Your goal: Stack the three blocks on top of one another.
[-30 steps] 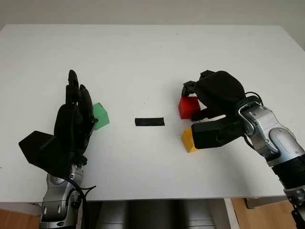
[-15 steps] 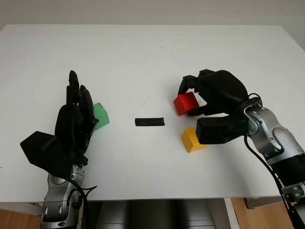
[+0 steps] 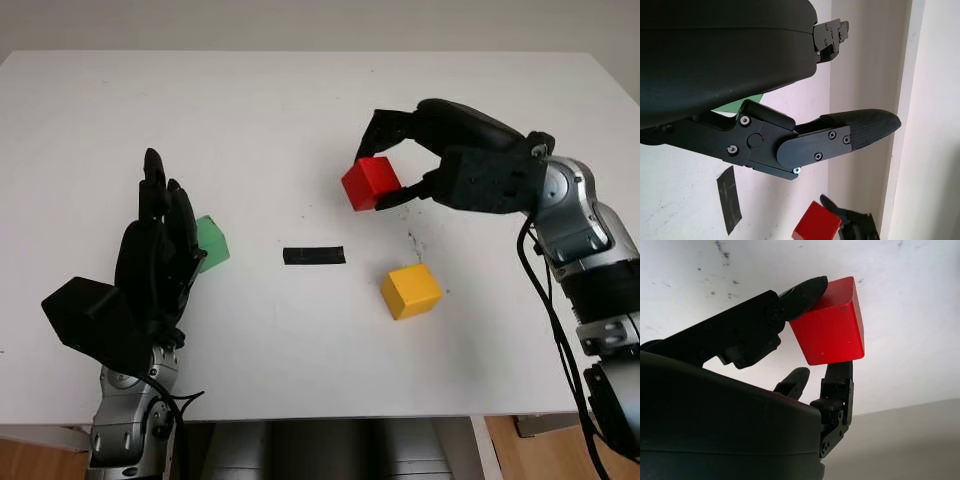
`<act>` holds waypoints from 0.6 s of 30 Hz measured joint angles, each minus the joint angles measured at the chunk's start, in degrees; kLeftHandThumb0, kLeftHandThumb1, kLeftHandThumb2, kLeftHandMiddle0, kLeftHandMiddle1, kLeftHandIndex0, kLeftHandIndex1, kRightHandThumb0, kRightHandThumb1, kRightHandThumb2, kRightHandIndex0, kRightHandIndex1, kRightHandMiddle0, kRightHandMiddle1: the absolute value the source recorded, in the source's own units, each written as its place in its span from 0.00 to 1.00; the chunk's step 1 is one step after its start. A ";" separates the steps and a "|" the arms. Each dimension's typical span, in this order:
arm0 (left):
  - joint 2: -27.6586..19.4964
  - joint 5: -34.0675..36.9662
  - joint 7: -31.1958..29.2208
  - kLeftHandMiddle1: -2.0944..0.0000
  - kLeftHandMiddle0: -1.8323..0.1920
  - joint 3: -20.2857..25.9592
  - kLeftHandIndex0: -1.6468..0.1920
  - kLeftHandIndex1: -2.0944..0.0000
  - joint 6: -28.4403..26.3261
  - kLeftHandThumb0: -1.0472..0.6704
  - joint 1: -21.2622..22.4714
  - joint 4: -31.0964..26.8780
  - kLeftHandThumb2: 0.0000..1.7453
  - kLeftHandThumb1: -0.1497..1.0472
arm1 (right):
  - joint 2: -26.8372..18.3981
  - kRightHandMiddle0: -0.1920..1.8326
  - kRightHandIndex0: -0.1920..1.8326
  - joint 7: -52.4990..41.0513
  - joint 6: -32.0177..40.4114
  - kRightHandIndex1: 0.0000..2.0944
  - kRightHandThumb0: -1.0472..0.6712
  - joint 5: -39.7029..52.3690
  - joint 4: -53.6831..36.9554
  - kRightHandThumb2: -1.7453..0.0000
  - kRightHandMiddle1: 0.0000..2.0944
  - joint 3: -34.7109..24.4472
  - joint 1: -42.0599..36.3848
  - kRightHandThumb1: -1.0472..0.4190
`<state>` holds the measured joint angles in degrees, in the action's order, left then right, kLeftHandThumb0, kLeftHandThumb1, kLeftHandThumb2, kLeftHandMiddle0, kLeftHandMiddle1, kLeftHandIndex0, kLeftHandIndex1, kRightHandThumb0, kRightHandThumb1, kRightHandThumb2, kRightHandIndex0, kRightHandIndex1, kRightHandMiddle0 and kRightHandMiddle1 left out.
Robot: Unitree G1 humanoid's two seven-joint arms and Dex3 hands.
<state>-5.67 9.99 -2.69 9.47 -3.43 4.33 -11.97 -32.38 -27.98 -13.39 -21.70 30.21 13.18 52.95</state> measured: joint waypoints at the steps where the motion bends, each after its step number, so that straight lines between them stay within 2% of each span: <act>1: 0.01 0.00 0.00 1.00 1.00 -0.01 1.00 1.00 0.00 0.17 -0.10 -0.13 0.37 1.00 | 0.53 0.29 0.29 -0.35 -0.56 0.21 0.41 0.00 0.86 0.97 0.69 0.42 0.68 0.08; 10: 0.25 -0.23 0.43 1.00 1.00 -0.14 1.00 1.00 -0.21 0.17 -1.16 -1.21 0.37 1.00 | 4.15 0.29 0.30 -2.87 -4.39 0.19 0.38 -2.71 5.51 0.97 0.73 5.18 4.68 0.08; 18: 1.15 -0.39 0.78 1.00 1.00 -0.39 1.00 1.00 -0.06 0.17 -1.21 -1.31 0.36 1.00 | 5.79 0.30 0.31 -2.81 -7.02 0.18 0.37 -5.17 8.15 0.97 0.73 7.76 5.15 0.08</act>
<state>-4.51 9.60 -1.92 9.08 -3.48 3.12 -13.28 -26.59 -30.79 -20.42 -26.87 38.37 20.94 58.10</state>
